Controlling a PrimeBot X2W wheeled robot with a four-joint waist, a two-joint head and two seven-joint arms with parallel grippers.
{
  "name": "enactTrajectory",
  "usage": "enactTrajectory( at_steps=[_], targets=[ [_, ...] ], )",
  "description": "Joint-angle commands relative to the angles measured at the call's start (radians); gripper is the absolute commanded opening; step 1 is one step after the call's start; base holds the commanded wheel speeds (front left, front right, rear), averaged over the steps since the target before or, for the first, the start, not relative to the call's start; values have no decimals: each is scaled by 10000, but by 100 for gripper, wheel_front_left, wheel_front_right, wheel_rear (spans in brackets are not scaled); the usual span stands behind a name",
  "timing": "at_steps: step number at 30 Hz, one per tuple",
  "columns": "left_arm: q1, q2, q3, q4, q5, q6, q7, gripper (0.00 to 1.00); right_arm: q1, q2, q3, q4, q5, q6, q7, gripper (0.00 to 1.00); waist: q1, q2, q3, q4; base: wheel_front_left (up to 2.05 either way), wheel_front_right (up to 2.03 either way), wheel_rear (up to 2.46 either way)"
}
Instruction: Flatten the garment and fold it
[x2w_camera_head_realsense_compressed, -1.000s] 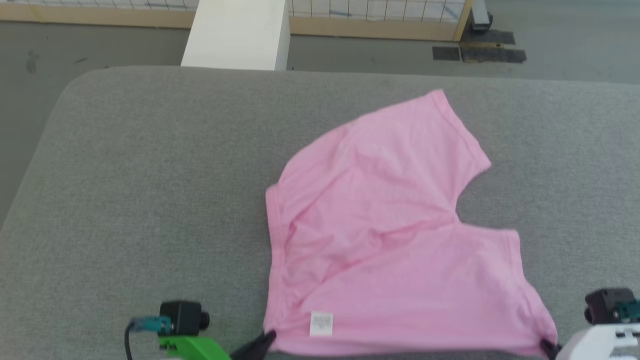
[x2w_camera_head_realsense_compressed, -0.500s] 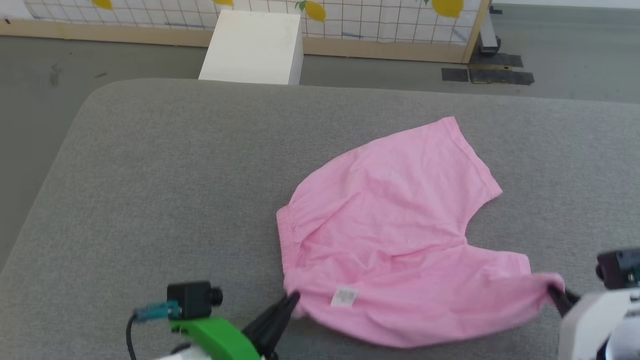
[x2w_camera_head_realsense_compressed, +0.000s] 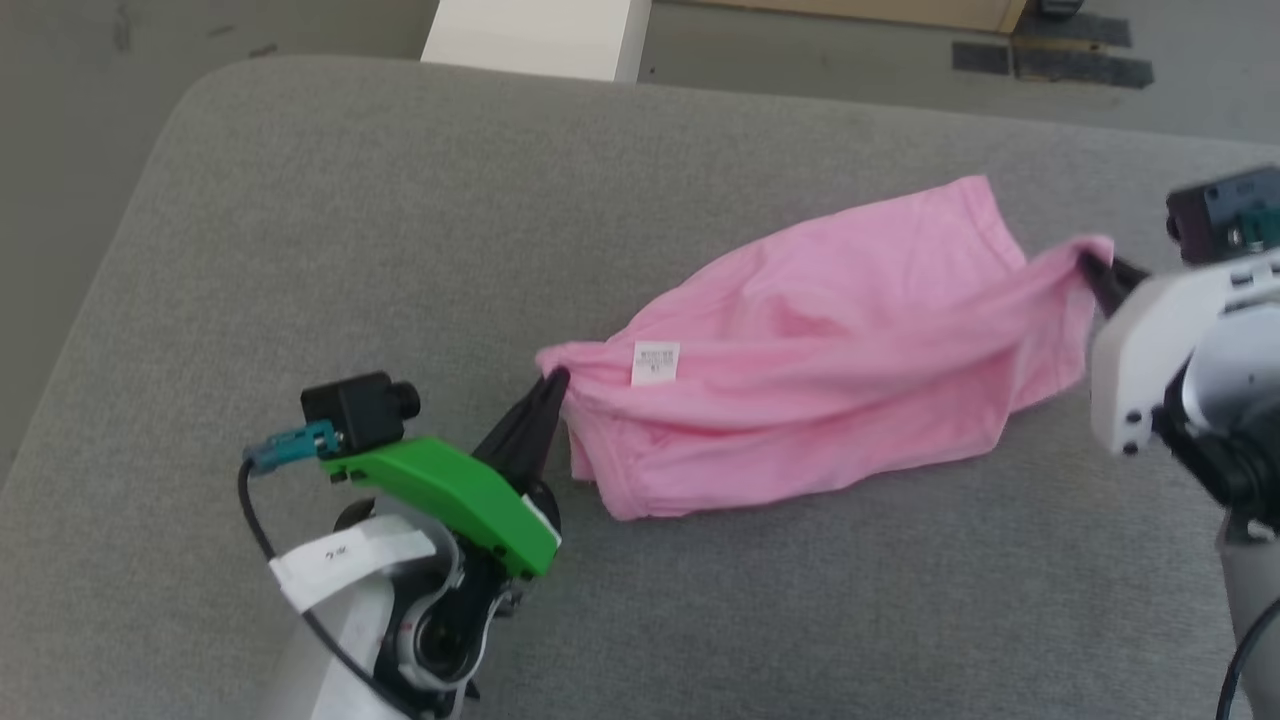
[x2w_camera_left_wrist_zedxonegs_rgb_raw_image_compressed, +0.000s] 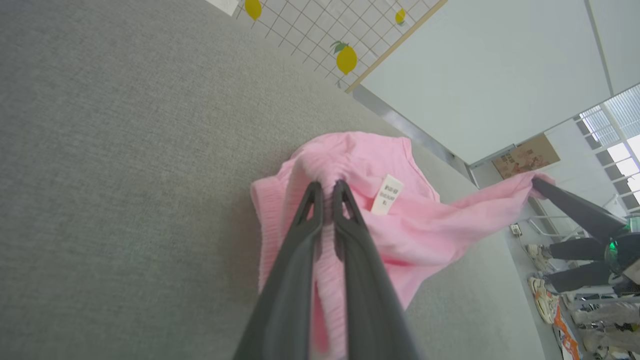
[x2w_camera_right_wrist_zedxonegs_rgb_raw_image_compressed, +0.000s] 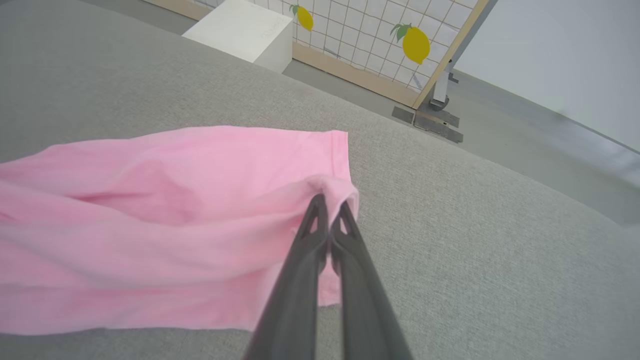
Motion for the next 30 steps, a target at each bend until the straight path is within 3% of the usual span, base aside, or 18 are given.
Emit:
enactTrajectory(
  at_steps=[1,12,21,22,23,24,25,26,30],
  targets=[
    [-391,-94,43,236,102,47,-157,0,-432,-62,64,389,-143,-15,-150,0,1,-1,714,478,0,0,0],
    [-2064,-597,-222,2103,469,145,-1077,0,-3428,-314,506,3896,-1059,-15,-509,0,1,-1,2209,1100,0,0,0],
    [-2448,-688,-823,2767,458,-50,-816,0,-4630,-537,1258,5923,-899,-15,194,0,1,-1,2684,1301,0,0,0],
    [-2451,-696,-878,2776,415,-99,-788,13,-4738,-554,1285,6109,-861,-15,267,0,1,-1,2683,1312,0,0,0],
    [-2451,-704,-912,2775,381,-128,-786,40,-4813,-561,1271,6256,-833,-15,327,0,1,-1,2672,1321,0,0,0],
    [-2453,-715,-948,2754,330,-188,-812,89,-4888,-552,1259,6405,-790,-15,348,24,1,-1,2643,1325,0,0,0],
    [-2451,-722,-983,2734,304,-241,-846,100,-4922,-535,1277,6481,-726,-15,284,87,1,-1,2602,1327,0,0,0],
    [-2410,-734,-1051,2662,285,-335,-972,100,-4955,-497,1173,6591,-592,-15,-3,100,1,-1,2461,1318,0,0,0],
    [-2107,-686,-1107,2352,377,-441,-1336,100,-4687,-460,1044,6666,-325,-15,-775,100,1,-1,1959,1260,0,0,0]
  ],
)
